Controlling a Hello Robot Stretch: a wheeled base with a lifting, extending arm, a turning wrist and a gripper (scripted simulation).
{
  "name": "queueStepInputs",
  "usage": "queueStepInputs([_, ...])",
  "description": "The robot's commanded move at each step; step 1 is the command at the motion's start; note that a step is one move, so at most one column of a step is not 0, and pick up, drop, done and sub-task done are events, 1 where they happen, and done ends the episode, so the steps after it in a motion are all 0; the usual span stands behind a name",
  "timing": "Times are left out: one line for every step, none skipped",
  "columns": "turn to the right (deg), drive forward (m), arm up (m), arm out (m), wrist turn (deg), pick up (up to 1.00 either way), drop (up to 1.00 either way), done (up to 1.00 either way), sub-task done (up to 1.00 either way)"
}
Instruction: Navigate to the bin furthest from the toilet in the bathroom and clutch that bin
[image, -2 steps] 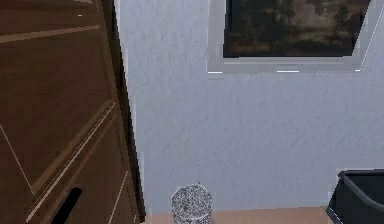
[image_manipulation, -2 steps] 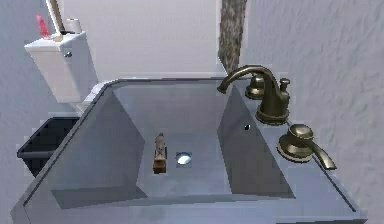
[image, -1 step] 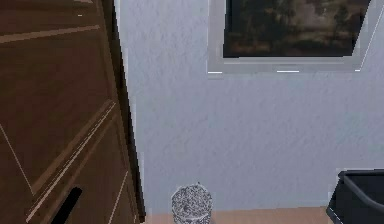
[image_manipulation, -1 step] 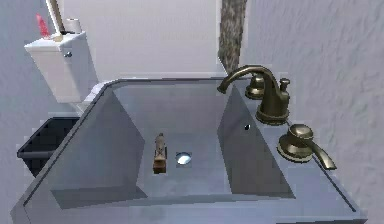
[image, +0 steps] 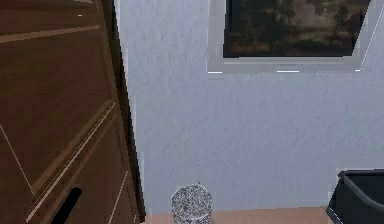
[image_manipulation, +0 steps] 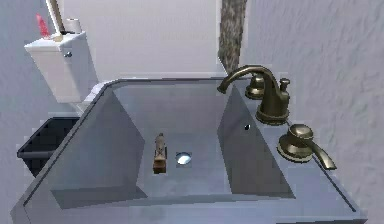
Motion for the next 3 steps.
queueStepInputs([-45.0, 0.0, 0.0, 0.0, 0.0, 0.0, 0.0, 0.0, 0.0])
queueStepInputs([15.0, 0.0, 0.0, 0.0, 0.0, 0.0, 0.0, 0.0, 0.0])
queueStepInputs([0.0, 0.3, 0.0, 0.0, 0.0, 0.0, 0.0, 0.0, 0.0])
